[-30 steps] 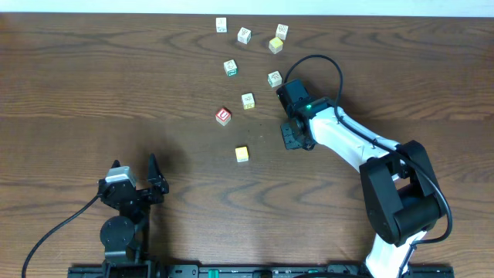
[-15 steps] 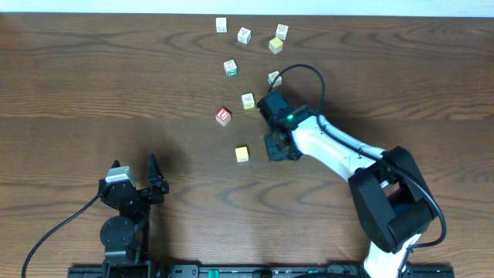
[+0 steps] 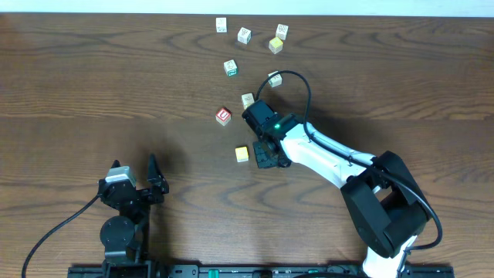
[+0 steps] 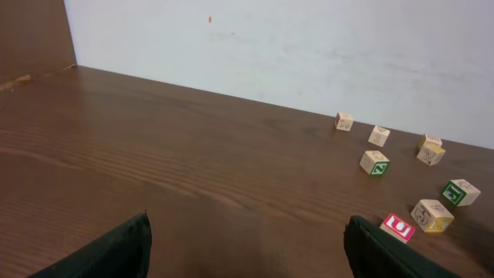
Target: Lift 5 blocks
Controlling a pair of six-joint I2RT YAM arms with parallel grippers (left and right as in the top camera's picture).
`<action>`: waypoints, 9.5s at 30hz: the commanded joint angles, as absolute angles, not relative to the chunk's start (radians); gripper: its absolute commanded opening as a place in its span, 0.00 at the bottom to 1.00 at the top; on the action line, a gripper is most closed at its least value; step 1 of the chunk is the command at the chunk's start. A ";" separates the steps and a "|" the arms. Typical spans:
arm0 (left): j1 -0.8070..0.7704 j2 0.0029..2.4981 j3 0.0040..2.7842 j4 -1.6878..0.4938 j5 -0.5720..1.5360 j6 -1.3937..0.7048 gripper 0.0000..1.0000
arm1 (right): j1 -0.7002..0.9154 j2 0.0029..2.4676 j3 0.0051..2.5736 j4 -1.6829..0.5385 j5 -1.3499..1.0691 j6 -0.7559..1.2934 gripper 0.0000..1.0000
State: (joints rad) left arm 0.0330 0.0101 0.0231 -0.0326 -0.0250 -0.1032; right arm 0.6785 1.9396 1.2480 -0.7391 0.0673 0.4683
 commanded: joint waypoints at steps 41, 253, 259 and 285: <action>0.039 0.004 0.004 -0.072 -0.034 -0.094 0.80 | 0.541 2.193 1.801 -0.671 0.035 0.256 0.84; 0.039 0.004 0.004 -0.072 -0.034 -0.094 0.80 | 0.701 1.925 1.214 -0.644 0.187 1.031 0.41; 0.039 0.004 0.004 -0.072 -0.034 -0.094 0.80 | 0.701 1.925 1.214 -0.646 0.186 1.031 0.52; 0.039 0.004 0.004 -0.072 -0.034 -0.094 0.80 | 0.706 1.925 1.214 -0.761 0.187 0.967 0.20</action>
State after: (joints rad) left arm 0.0330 0.0101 0.0231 -0.0322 -0.0250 -0.1032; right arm 0.6971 1.9156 1.2236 -0.7418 0.1776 0.9821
